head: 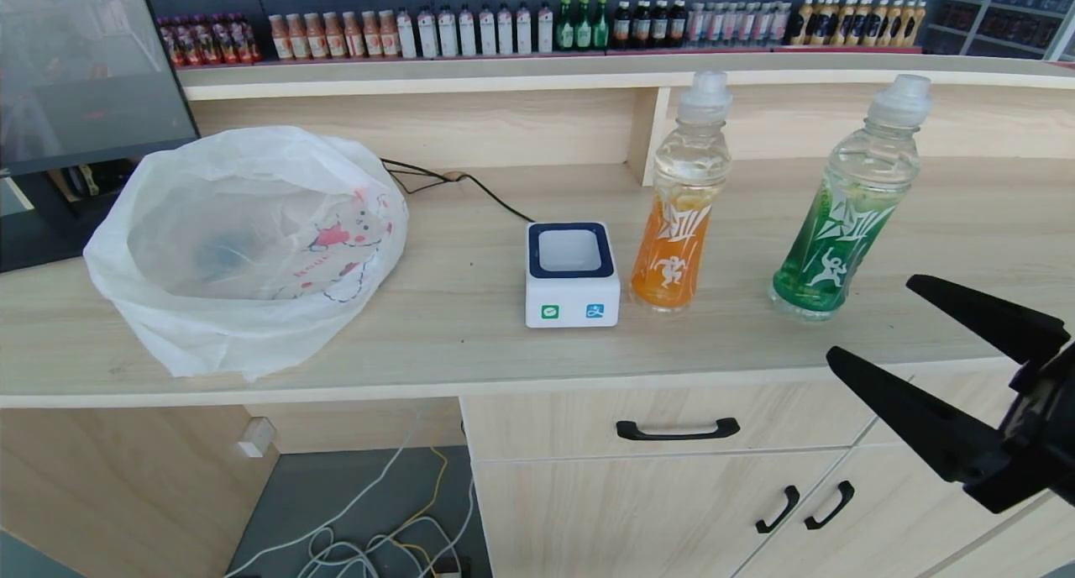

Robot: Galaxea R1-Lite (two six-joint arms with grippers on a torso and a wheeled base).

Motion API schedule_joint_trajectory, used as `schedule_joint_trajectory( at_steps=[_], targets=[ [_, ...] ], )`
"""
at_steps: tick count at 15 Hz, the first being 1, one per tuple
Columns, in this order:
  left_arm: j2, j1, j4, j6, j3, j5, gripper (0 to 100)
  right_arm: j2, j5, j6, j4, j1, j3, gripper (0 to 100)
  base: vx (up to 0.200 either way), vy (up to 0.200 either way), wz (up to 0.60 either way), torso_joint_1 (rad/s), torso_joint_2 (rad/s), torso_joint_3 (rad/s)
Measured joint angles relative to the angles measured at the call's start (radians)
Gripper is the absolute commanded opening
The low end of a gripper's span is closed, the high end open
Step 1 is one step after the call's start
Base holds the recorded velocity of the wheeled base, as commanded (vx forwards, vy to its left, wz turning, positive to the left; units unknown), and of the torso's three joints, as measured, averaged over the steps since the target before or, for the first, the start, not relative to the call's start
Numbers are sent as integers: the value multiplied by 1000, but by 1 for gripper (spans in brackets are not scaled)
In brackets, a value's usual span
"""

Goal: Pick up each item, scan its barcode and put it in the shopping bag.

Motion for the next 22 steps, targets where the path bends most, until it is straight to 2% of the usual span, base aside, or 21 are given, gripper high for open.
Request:
schedule_joint_trajectory(
  at_steps=[3, 6, 9, 12, 19, 22],
  targets=[
    [0, 0, 0, 0, 0, 0, 100, 32, 7, 7, -2, 3, 11, 100, 0, 0, 0, 0, 0, 0],
    [0, 0, 0, 0, 0, 1, 100, 89, 29, 7, -2, 56, 10, 100, 0, 0, 0, 0, 0, 0],
    [0, 0, 0, 0, 0, 0, 100, 174, 18, 7, -1, 73, -37, 100, 0, 0, 0, 0, 0, 0],
    [0, 0, 0, 0, 0, 0, 100, 270, -47, 7, -1, 75, -147, 100, 0, 0, 0, 0, 0, 0],
    [0, 0, 0, 0, 0, 0, 100, 379, -129, 8, -3, 77, -216, 100, 0, 0, 0, 0, 0, 0],
    [0, 0, 0, 0, 0, 0, 100, 423, -196, 40, -3, 68, -257, 100, 0, 0, 0, 0, 0, 0]
  ],
)
